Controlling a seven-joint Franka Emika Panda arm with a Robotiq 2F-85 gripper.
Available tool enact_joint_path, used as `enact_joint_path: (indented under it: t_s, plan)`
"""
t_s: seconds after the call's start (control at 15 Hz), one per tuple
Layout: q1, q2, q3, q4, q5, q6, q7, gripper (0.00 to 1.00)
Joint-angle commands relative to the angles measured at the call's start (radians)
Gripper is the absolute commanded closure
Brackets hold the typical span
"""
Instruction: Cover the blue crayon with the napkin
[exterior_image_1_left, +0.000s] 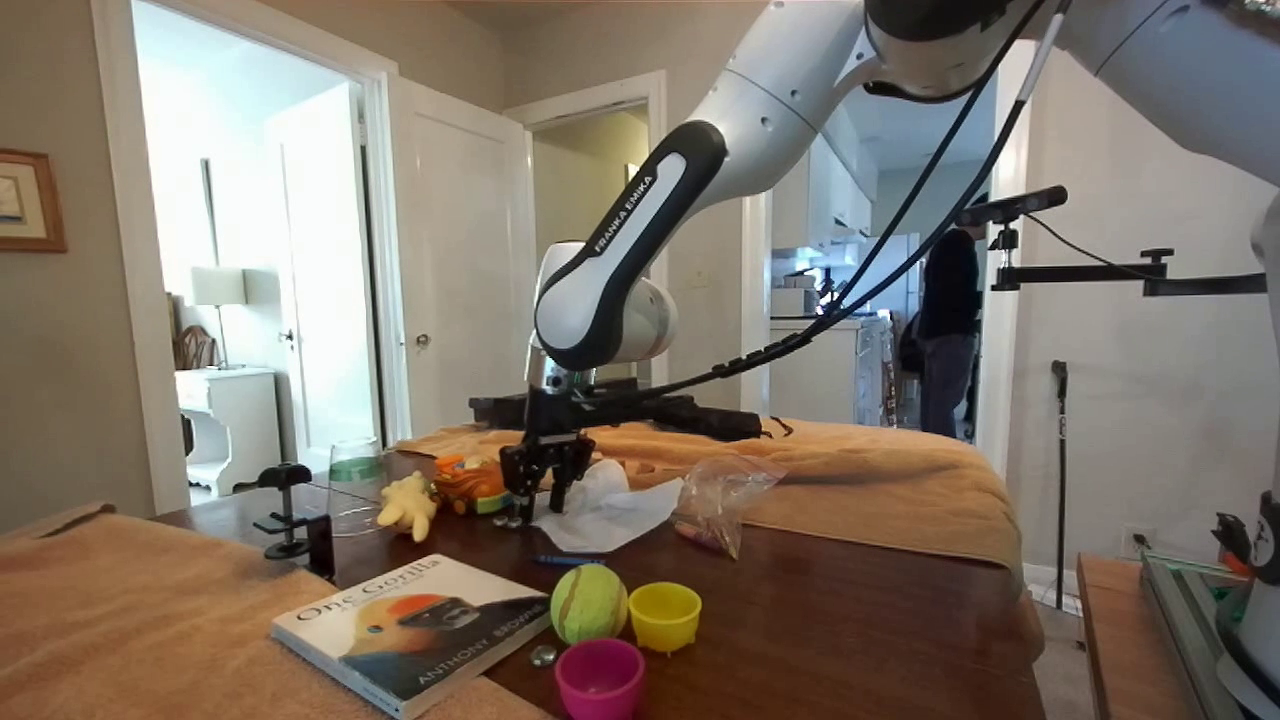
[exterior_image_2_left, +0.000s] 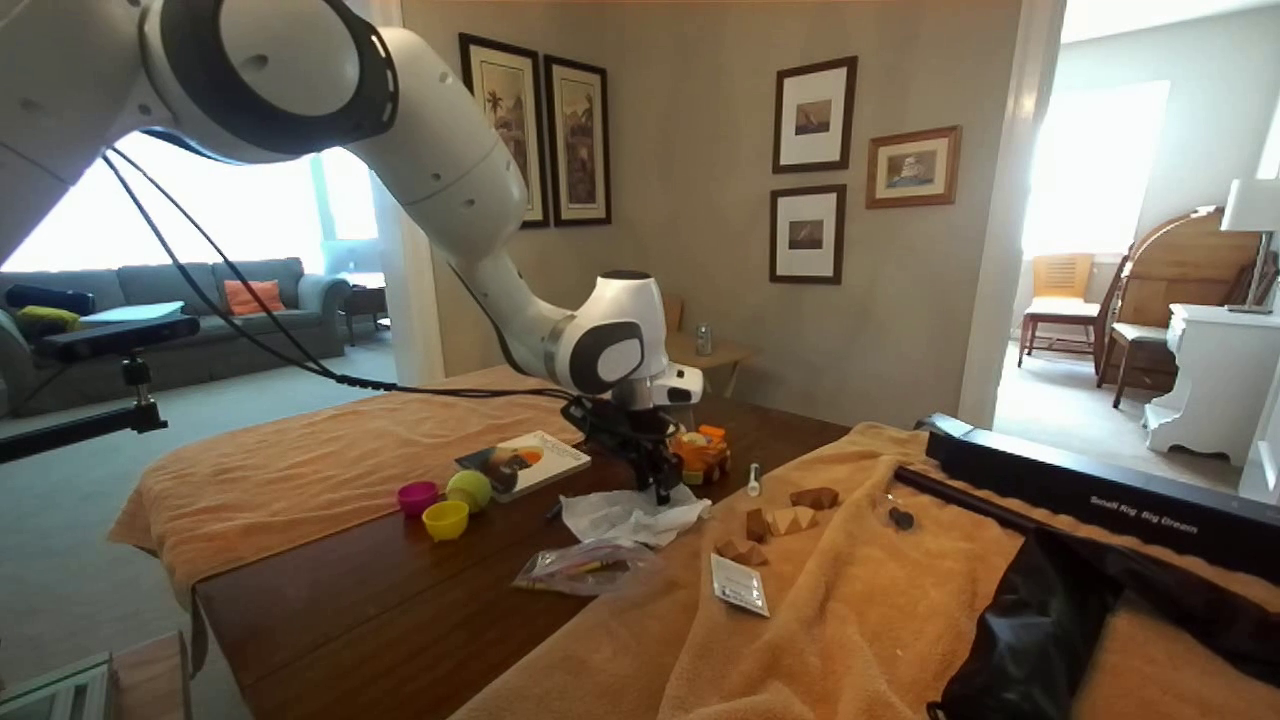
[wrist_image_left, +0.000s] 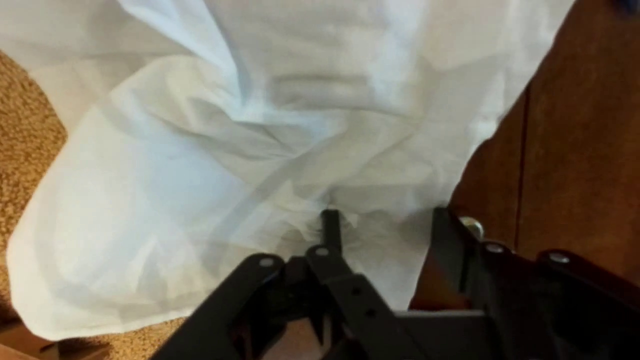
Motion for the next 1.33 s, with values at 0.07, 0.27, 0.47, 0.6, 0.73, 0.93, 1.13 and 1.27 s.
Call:
enact_joint_path:
  t_s: [0.07, 0.27, 0.47, 0.6, 0.73, 0.93, 1.13, 1.27]
  plan:
    - [0.031, 0.026, -0.004, 0.008, -0.02, -0.046, -0.021, 0.1]
    - [0.051, 0.022, -0.004, 0.0, -0.029, -0.054, -0.018, 0.0]
    - [0.062, -0.001, 0.002, -0.011, -0.028, -0.072, -0.018, 0.0]
    - [0.065, -0.007, 0.012, -0.013, -0.022, -0.085, -0.021, 0.0]
    - [0.071, -0.01, 0.02, -0.014, -0.02, -0.096, -0.021, 0.0]
    - [0.078, -0.01, 0.036, -0.017, -0.019, -0.099, -0.029, 0.0]
    - [0.079, -0.006, 0.053, -0.014, -0.018, -0.105, -0.045, 0.0]
    - [0.084, -0.01, 0.055, -0.019, -0.022, -0.104, -0.049, 0.0]
